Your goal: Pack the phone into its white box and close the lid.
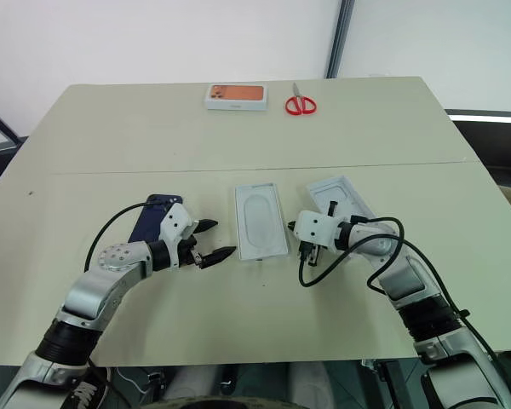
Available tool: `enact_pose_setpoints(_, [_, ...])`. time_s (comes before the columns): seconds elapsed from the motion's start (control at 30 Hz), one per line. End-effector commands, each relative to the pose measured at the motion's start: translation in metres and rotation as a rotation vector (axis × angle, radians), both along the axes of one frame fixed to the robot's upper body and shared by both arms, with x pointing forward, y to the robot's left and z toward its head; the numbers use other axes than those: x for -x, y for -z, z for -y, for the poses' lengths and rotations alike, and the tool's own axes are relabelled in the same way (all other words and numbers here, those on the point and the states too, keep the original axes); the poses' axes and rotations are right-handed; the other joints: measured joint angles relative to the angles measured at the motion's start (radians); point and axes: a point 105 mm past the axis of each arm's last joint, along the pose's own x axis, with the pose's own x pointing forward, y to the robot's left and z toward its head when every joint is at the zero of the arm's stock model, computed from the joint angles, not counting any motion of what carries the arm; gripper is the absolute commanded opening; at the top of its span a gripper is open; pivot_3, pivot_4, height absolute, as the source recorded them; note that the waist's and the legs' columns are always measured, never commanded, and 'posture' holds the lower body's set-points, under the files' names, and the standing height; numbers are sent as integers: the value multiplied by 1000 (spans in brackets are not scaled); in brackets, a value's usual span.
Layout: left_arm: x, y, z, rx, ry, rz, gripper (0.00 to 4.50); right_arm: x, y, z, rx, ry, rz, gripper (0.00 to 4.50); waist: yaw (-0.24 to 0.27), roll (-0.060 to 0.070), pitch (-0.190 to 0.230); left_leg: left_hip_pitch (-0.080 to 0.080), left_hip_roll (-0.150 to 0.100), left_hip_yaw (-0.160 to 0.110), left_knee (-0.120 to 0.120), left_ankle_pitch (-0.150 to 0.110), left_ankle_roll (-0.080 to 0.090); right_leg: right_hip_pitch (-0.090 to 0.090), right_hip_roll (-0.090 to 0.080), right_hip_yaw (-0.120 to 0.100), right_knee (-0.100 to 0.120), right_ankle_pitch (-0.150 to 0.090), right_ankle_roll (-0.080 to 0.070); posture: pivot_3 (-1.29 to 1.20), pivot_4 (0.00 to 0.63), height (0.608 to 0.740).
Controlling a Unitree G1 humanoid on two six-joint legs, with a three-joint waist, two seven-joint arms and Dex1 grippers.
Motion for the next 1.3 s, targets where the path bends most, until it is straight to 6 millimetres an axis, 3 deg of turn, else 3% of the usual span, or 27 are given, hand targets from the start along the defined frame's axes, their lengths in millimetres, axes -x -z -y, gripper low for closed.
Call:
enact_pose_setpoints(0.03, [2, -3, 6, -5, 43, 9, 4500, 13, -9, -17, -38, -82, 1, 71, 1, 0, 0, 0, 0, 0, 0, 0, 0, 0, 0, 0, 0, 0, 0, 0, 150, 740])
enact_pose_setpoints(0.23, [-1, -7, 3, -7, 35, 21, 4500, 20, -12, -16, -62, -92, -30, 71, 2, 0, 0, 0, -1, 0, 1, 0, 0, 0, -1, 0, 0, 0, 0, 0, 150, 740])
enact_pose_setpoints(0.37, [-4, -12, -13, -13, -1, 24, 4500, 33, -11, -22, -72, -146, -88, 71, -1, 0, 0, 0, 0, 0, 0, 0, 0, 0, -1, 0, 0, 0, 0, 0, 150, 740])
enact_pose_setpoints(0.5, [-7, -13, -23, -28, -21, 35, 4500, 33, -11, -21, -69, -145, -100, 71, 1, 0, 0, 0, 0, 0, 0, 0, 0, 0, -1, 0, 0, 0, 0, 0, 150, 740])
enact_pose_setpoints(0.7, [-3, -15, -19, -3, -10, 37, 4500, 11, -16, -15, -35, -88, 20, 71, 2, 0, 0, 0, -1, 0, 1, 0, 0, -1, -2, -1, 0, 0, 0, 0, 150, 740])
enact_pose_setpoints(0.97, [0, -17, -21, 19, -17, 32, 4500, 9, -15, -9, -8, -95, 31, 71, 1, 0, 0, 0, -1, 0, 0, 0, 0, 0, -1, -1, 0, 0, 0, 0, 150, 740])
enact_pose_setpoints(1.23, [-5, -30, -47, 31, -67, 56, 4500, -6, -40, -3, -29, -66, 117, 71, -1, 0, 0, 0, -1, 0, 0, 0, 0, 0, -1, 0, 0, 0, 0, 0, 150, 740])
enact_pose_setpoints(1.3, [-8, -38, -62, 56, -103, 42, 4500, -10, -53, -10, -65, -65, 151, 71, -1, 0, 0, 0, -1, 0, 1, 0, 0, 0, -1, 0, 0, 0, 0, 0, 150, 740])
